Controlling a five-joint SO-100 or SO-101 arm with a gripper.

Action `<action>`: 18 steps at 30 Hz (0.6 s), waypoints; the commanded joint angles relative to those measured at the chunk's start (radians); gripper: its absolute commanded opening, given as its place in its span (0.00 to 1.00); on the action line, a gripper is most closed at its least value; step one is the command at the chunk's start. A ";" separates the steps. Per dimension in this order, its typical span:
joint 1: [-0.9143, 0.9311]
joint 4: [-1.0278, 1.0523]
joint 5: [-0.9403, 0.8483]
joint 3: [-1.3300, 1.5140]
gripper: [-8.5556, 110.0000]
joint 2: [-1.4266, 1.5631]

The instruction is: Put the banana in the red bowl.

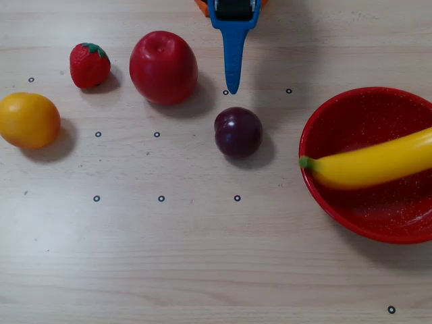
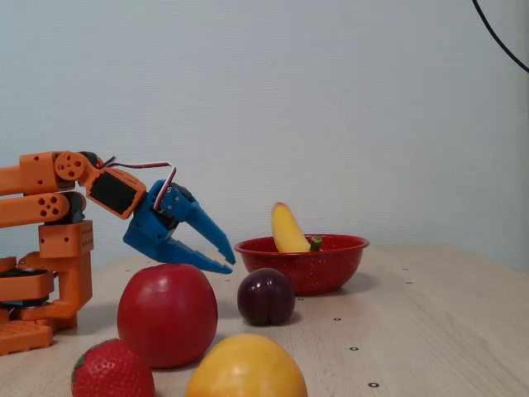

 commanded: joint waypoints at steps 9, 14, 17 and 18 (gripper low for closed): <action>-0.020 0.152 -0.133 0.014 0.07 0.071; -0.002 0.160 -0.127 0.014 0.07 0.069; 0.005 0.163 -0.127 0.014 0.07 0.069; 0.005 0.163 -0.130 0.014 0.07 0.069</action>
